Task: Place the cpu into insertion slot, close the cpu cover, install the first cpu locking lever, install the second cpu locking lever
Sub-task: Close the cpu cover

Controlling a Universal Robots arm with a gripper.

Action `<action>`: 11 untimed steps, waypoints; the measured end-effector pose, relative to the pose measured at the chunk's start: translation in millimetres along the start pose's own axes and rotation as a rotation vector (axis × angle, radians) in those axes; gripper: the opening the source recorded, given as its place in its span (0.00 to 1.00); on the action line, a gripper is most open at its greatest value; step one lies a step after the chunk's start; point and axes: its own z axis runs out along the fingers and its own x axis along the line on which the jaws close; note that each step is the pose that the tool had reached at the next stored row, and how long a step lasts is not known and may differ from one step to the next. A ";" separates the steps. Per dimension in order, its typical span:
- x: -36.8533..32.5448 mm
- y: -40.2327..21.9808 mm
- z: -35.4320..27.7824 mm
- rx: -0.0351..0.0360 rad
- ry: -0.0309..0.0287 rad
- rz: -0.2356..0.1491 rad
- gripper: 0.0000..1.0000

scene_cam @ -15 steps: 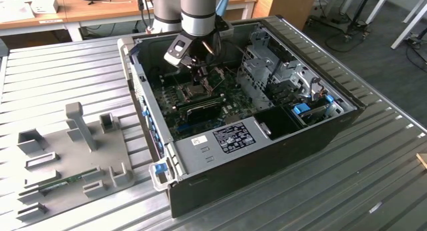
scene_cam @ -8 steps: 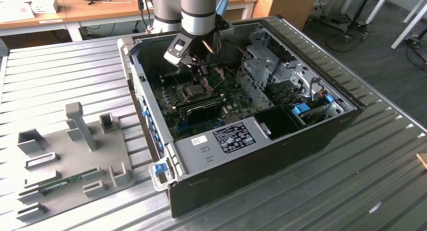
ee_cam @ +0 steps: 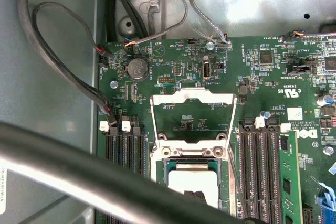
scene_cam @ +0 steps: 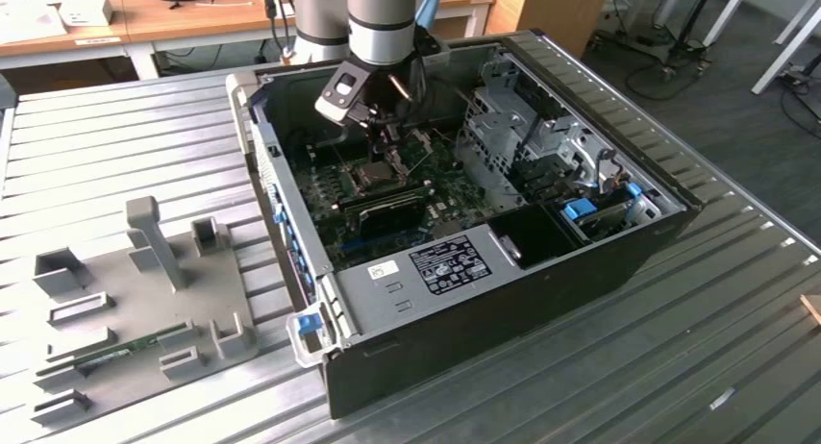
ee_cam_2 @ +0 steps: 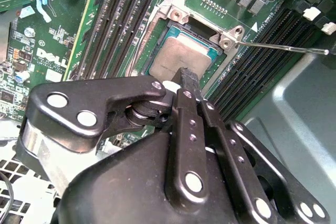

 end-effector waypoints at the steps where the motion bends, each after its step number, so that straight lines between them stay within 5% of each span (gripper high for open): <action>1: 0.0 0.0 -0.7 0.0001 -0.0001 0.000 0.10; 11: 0.1 0.2 -4.3 0.0001 -0.0001 0.000 0.10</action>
